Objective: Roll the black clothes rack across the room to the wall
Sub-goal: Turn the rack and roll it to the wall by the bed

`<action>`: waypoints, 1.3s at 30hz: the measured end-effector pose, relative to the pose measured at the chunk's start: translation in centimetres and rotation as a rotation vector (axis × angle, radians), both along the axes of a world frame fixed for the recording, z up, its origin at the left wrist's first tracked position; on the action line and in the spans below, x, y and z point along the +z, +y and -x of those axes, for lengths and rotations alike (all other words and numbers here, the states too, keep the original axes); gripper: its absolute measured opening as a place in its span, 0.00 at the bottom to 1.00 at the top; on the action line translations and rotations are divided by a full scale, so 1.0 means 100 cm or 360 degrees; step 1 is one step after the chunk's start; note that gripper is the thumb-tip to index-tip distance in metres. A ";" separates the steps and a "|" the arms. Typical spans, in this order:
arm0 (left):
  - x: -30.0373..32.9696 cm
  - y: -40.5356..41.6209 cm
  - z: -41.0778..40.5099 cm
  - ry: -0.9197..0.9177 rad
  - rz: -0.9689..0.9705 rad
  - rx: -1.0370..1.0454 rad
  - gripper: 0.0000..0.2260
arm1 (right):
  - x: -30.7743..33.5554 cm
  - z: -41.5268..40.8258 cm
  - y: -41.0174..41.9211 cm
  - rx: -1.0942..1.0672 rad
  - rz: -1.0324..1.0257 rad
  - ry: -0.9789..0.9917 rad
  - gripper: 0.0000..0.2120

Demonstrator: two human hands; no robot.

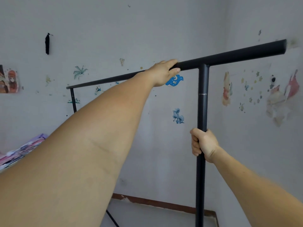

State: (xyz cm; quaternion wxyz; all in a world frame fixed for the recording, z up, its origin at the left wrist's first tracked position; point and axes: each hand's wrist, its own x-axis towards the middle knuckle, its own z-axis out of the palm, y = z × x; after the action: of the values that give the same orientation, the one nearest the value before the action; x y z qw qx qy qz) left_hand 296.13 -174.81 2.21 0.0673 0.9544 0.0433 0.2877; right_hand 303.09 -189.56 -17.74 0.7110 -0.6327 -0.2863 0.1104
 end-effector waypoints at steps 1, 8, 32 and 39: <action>-0.001 0.003 -0.001 0.0018 0.0025 -0.0010 0.15 | -0.001 -0.002 0.005 -0.0002 -0.0006 0.0007 0.16; -0.012 0.033 -0.013 0.0045 0.0141 0.0087 0.23 | -0.004 -0.026 0.042 -0.0119 -0.0088 0.0038 0.11; -0.013 0.170 -0.074 0.0190 -0.0048 0.0186 0.26 | -0.007 -0.120 0.140 -0.0497 -0.0115 -0.0117 0.11; -0.021 0.192 -0.109 0.0082 -0.0245 0.0175 0.28 | -0.007 -0.142 0.145 -0.0663 -0.0161 -0.0256 0.12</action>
State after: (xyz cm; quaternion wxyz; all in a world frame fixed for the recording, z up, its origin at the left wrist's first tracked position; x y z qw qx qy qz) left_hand 307.03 -155.64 0.11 -0.0232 0.9600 0.0752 0.2688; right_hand 317.30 -175.06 -18.47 0.7242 -0.6485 -0.2104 -0.1039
